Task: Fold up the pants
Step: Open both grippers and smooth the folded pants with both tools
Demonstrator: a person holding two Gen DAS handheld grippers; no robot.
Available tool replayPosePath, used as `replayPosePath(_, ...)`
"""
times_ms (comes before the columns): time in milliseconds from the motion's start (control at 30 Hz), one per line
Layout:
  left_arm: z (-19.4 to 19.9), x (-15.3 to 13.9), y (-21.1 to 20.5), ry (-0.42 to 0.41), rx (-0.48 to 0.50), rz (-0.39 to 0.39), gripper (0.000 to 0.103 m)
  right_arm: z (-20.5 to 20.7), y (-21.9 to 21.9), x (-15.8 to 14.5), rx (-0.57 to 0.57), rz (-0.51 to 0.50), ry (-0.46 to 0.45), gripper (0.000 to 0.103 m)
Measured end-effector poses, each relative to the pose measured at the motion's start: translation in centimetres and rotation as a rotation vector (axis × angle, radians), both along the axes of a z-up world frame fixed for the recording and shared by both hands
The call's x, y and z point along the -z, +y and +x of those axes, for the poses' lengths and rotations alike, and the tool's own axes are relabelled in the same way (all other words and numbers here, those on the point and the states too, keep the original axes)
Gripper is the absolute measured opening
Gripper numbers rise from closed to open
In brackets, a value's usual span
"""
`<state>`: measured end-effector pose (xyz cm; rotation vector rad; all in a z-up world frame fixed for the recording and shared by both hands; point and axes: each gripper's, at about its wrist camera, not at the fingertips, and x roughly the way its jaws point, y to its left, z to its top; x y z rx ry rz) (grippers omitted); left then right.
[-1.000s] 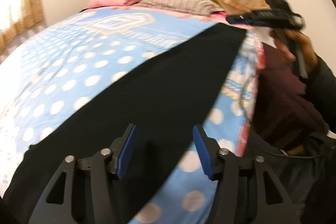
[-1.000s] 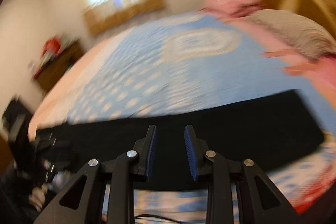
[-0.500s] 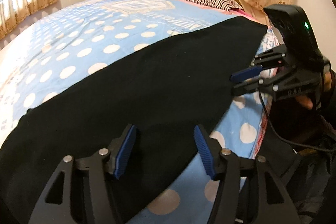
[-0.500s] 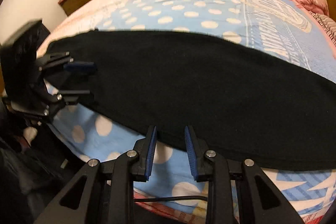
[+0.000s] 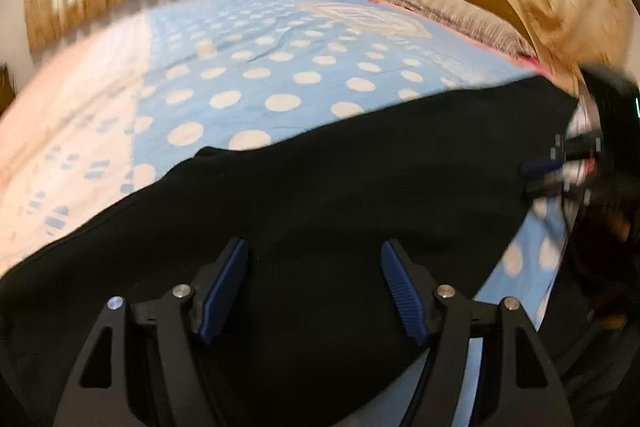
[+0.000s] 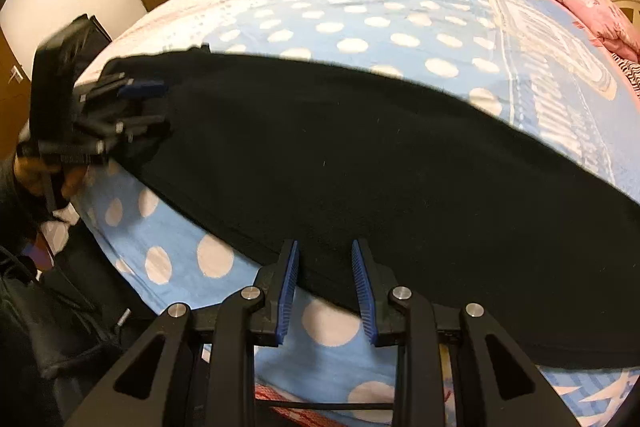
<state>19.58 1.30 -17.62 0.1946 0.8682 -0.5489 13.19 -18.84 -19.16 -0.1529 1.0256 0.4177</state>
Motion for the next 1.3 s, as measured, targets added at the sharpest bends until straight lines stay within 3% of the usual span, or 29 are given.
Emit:
replayPosePath(200, -1.5, -0.3, 0.2, -0.016, 0.005, -0.038, 0.075, 0.3, 3.4, -1.9, -0.087, 0.084, -0.034, 0.030)
replayPosePath(300, -2.1, 0.4, 0.2, -0.016, 0.007, -0.007, 0.076, 0.7, 6.7, -0.5, -0.148, 0.077, -0.002, 0.030)
replayPosePath(400, -2.9, 0.7, 0.2, -0.026, 0.020, 0.008, 0.084, 0.5, 9.1, 1.8, -0.180, 0.024, 0.017, 0.030)
replayPosePath(467, -3.5, 0.8, 0.6, -0.014, 0.021, 0.003, 0.088, 0.2, 9.1, 1.6, -0.178, 0.045, 0.007, 0.036)
replayPosePath(633, -4.4, 0.6, 0.9, -0.040, 0.020, 0.010, 0.089, 0.6, 8.3, 1.6, -0.166, 0.113, 0.066, 0.036)
replayPosePath(833, -3.8, -2.1, 1.3, -0.069, -0.035, -0.086, 0.090, 0.6, 8.3, 1.4, -0.141, 0.133, 0.045, 0.036)
replayPosePath(933, -2.7, -2.0, -0.3, -0.064, -0.041, -0.054, 0.091, 0.2, 8.1, 1.3, -0.120, 0.143, 0.023, 0.036)
replayPosePath(1067, -2.1, 0.2, -2.1, 0.011, -0.017, 0.008, 0.092, 0.2, 5.9, 1.0, -0.075, 0.136, 0.003, 0.036)
replayPosePath(1167, -3.4, 1.2, -3.4, -0.035, 0.031, 0.106, 0.103, 0.7, 4.6, 1.7, -0.053, 0.190, 0.029, 0.037)
replayPosePath(1300, -4.2, 1.3, -3.6, -0.048, 0.038, 0.118, 0.103, 0.9, 4.3, 1.5, -0.048, 0.216, 0.028, 0.036)
